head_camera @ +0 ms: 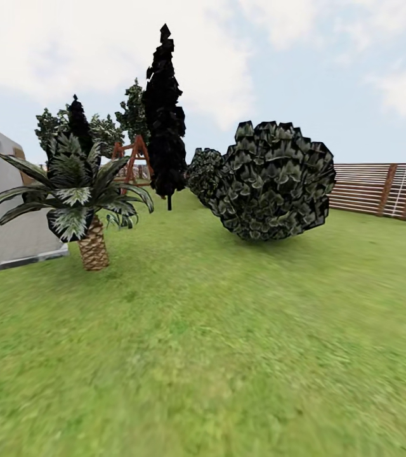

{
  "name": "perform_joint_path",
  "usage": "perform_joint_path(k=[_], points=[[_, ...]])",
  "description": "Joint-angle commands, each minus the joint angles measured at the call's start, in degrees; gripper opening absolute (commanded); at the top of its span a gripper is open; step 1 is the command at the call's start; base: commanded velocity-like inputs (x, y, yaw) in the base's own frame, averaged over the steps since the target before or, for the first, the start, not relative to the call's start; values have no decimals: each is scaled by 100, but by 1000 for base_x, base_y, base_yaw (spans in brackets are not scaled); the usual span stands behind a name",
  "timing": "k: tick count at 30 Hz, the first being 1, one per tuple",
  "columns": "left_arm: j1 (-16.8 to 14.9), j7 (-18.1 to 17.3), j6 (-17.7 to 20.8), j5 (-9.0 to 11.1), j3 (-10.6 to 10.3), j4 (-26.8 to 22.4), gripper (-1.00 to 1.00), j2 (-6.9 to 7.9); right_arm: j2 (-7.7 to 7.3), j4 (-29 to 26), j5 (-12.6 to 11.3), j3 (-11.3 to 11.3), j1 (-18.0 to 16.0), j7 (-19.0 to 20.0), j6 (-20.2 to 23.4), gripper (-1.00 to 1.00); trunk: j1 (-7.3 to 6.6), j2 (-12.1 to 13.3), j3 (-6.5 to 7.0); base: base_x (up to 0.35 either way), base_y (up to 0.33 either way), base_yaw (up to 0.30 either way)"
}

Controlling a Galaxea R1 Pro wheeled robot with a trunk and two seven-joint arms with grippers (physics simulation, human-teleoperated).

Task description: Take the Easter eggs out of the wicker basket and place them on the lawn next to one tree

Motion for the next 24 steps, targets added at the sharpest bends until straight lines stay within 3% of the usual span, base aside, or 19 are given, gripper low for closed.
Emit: perform_joint_path(k=[1,24], points=[[4,-1,-2,-1,-3,-13,100,1,0,21,-6,32,-9,1,-35,100,4,-2,-5,341,-84,106],[4,-1,6,16,-3,-14,100,0,0,21,3,39,-9,1,-27,100,4,-2,-5,341,-55,22]])
